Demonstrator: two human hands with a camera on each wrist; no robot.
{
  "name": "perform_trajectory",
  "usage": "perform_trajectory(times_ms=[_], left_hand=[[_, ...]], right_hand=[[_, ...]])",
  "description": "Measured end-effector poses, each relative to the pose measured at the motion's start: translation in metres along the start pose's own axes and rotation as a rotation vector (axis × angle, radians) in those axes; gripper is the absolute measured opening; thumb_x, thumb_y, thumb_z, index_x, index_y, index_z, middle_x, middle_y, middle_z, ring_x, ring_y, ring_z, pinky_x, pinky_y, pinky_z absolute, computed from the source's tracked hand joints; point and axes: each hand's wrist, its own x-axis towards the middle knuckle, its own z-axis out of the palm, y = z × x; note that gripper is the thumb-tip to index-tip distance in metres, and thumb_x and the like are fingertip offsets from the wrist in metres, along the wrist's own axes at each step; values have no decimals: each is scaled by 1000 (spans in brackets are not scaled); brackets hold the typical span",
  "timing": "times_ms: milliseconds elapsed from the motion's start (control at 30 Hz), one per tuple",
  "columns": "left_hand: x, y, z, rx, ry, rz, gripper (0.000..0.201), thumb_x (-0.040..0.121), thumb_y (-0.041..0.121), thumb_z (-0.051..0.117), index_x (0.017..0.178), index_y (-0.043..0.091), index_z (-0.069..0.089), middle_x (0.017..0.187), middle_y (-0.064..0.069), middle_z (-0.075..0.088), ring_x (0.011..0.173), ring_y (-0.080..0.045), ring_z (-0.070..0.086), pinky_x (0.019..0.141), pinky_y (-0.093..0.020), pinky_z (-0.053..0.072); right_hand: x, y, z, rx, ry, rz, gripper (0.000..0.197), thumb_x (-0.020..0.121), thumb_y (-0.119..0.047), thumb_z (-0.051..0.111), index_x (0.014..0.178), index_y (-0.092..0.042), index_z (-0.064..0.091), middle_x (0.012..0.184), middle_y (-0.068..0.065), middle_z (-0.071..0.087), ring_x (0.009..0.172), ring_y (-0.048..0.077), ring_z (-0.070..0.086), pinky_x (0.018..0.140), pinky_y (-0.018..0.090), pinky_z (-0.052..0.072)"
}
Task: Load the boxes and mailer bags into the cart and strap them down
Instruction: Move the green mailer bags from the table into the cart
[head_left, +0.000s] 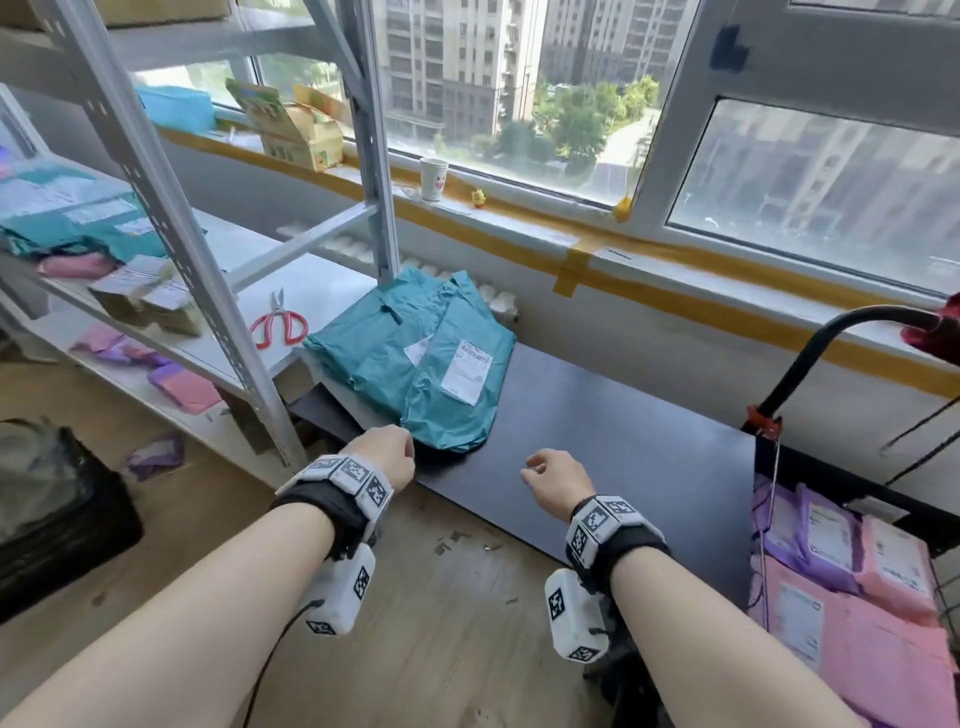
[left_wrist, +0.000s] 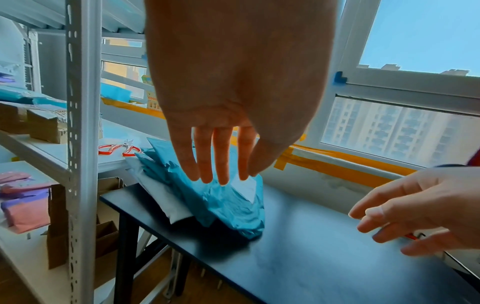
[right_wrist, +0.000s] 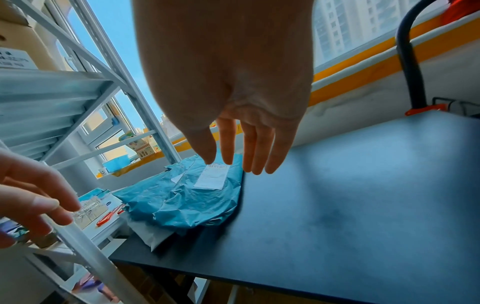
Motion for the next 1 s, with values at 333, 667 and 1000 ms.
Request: perform_trajectory(times_ms=[333,667,1000], left_hand=[[149,-25,-31,-113,-37,-66,33,91,21,50,123,16,53,123,-8,60,113,-26,56,91,-29,42],[267,-12,-23,-257,-138,-160,44,91,14,49,135,14,40,130,-12,55,117,-30,53,97,-33,42],[281,-11,-18,-446,-80,-189,30,84,1,56,111,14,55,112,-13,66,102,-30,62,91,-35,48]], right_hand=[[148,-39,15,237,-65,73,52,83,-25,70,129,-10,52,126,10,57,113,22,57,99,33,45],[263,-44,32,617,-37,269,57,83,-10,71,131,-3,41,114,10,55,98,19,55,88,34,50],[269,-30,32,957,-94,488,47,81,-1,70,125,-2,53,112,8,64,108,24,61,101,45,47]])
